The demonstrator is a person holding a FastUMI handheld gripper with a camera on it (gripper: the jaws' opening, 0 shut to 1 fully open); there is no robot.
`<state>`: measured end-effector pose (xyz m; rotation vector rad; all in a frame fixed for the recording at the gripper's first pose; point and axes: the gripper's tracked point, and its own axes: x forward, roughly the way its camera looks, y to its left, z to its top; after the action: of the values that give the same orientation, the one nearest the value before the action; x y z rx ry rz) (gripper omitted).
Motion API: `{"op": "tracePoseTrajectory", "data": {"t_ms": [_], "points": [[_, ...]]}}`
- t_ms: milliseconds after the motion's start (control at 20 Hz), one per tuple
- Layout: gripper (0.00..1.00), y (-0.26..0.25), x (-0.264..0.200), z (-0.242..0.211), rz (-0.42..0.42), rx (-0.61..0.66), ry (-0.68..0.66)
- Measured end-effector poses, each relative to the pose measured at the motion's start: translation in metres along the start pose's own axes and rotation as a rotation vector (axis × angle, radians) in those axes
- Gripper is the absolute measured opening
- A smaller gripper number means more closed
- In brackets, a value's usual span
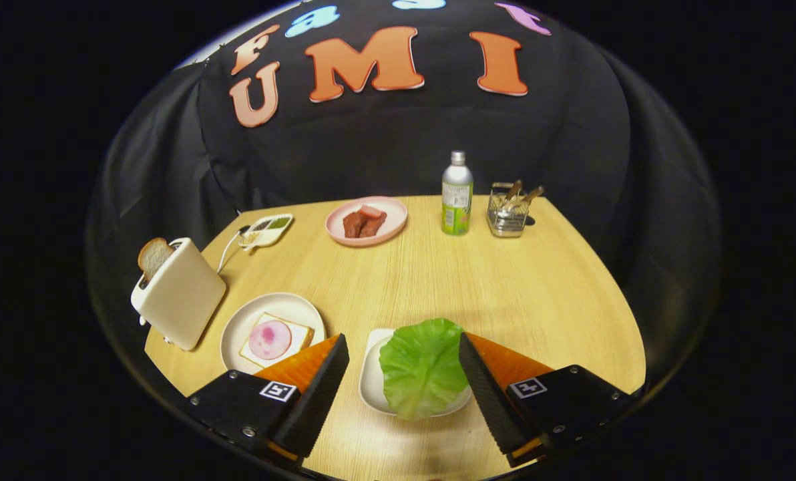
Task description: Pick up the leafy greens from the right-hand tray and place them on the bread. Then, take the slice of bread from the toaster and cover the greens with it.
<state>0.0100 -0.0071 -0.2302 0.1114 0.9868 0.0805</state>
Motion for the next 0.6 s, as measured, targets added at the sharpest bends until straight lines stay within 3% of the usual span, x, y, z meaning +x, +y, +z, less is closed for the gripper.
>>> {"op": "tracePoseTrajectory", "data": {"t_ms": [300, 600], "points": [[0.99, -0.016, 0.042, -0.048, -0.027, 0.004, 0.241], [0.92, -0.027, 0.072, -0.073, -0.066, 0.035, 0.357]]}}
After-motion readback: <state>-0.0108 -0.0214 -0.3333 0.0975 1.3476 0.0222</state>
